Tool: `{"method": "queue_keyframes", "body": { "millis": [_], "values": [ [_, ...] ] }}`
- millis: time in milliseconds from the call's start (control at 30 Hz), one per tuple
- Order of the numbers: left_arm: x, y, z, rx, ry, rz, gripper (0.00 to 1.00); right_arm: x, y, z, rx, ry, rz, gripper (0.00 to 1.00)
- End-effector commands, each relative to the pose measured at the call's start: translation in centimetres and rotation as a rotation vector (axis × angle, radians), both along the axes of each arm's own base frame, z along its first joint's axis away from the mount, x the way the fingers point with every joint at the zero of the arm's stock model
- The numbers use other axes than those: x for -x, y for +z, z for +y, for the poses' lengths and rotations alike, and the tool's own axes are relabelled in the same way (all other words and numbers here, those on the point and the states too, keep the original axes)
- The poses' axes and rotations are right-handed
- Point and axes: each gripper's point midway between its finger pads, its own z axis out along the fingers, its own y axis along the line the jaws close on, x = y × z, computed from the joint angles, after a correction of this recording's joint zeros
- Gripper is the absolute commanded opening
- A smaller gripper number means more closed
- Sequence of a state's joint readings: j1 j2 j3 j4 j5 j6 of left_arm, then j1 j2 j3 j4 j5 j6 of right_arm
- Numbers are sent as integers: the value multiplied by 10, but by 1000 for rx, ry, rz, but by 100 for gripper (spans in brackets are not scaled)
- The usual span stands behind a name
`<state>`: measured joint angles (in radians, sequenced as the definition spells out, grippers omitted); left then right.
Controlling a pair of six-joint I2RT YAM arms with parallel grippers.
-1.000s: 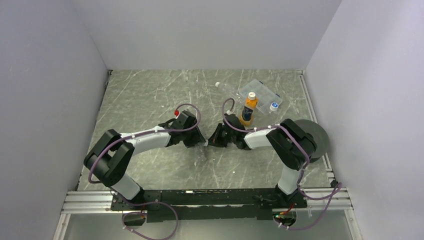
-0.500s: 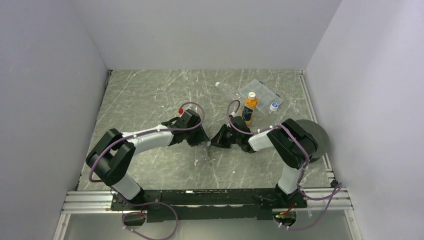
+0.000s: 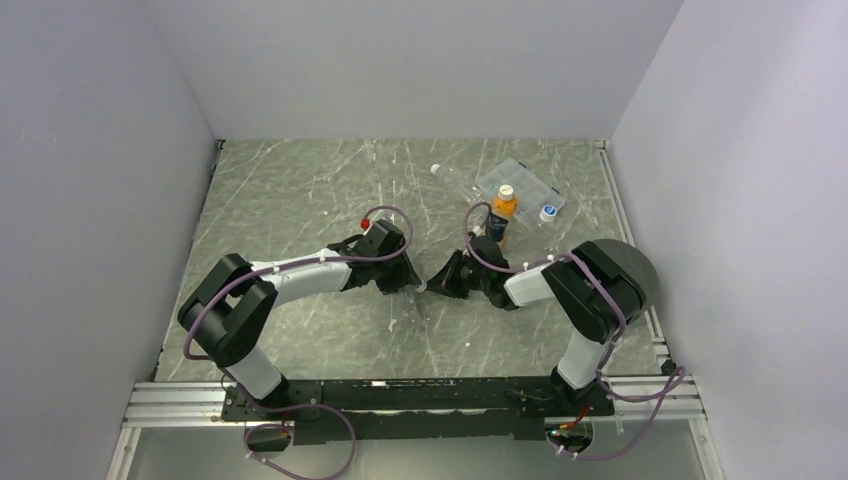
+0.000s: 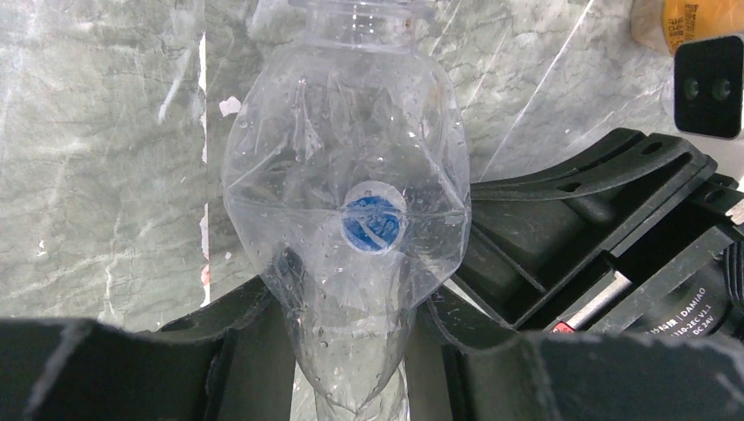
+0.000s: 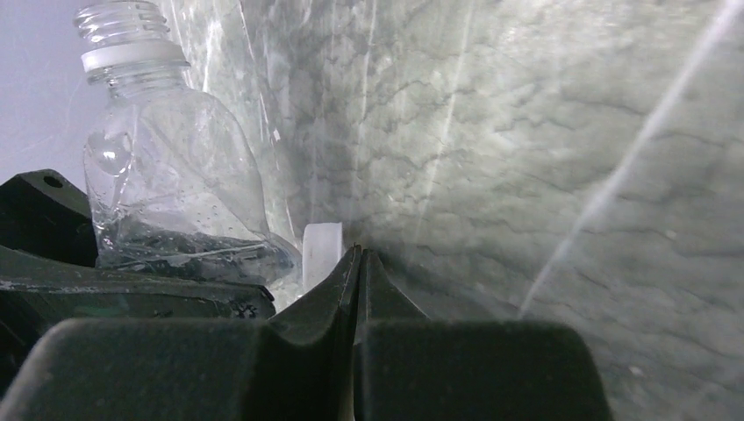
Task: Screw on the bottle caps
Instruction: Adjust the bottle cap at the center of the board, then screw the bottle cap onto the plastic bottle.
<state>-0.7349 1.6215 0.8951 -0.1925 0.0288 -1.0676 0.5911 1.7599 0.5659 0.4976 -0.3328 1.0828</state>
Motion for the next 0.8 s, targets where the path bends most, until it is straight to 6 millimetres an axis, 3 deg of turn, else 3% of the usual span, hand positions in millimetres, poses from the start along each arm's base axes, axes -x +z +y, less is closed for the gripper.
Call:
{"method": "queue_keyframes", "body": {
  "millis": [0, 267, 400, 600, 767],
  "values": [
    [-11, 15, -12, 30, -3, -42, 0, 60, -86, -88, 399, -81, 244, 0],
    [-10, 18, -6, -5, -31, -66, 0, 61, -72, -103, 433, -108, 207, 0],
    [-18, 40, 14, -92, -106, -207, 0, 54, -51, -104, 447, -109, 139, 0],
    [-32, 100, 30, -87, -361, -463, 0, 36, 7, -87, 566, -55, -73, 20],
    [-20, 149, 47, -129, -568, -642, 0, 23, 51, -59, 614, 32, -232, 46]
  ]
}}
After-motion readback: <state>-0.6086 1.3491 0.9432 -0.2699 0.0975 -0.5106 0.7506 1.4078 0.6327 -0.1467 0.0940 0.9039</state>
